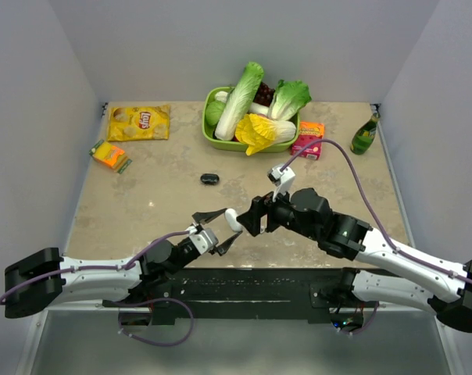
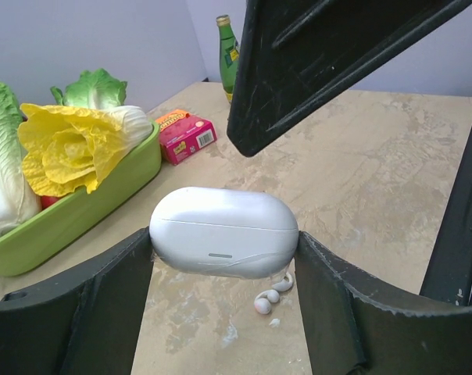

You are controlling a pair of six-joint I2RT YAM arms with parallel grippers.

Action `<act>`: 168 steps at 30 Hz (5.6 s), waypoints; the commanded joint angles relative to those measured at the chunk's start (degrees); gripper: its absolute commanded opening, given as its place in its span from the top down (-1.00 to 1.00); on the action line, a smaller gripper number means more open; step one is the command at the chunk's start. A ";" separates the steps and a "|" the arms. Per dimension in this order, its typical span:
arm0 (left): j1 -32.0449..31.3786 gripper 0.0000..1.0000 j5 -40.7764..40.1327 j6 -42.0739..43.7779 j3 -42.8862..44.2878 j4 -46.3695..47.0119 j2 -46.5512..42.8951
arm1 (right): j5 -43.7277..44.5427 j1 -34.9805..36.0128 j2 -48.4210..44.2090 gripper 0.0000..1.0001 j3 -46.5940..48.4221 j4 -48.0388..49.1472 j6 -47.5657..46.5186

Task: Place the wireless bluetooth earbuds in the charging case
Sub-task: Open the charging case, then adjust the charging case.

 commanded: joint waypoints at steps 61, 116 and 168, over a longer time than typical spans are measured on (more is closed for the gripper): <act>-2.62 1.00 -3.27 2.43 -0.63 6.18 -2.49 | -13.24 -5.26 4.77 -0.19 -1.70 9.93 3.12; 12.32 -0.33 44.89 -27.10 17.48 -23.35 -1.36 | -7.79 6.26 -2.00 1.00 12.54 -13.89 -34.67; 17.33 0.05 47.97 -31.23 15.28 -15.18 2.51 | -4.27 7.93 -0.68 1.00 12.46 -13.97 -35.11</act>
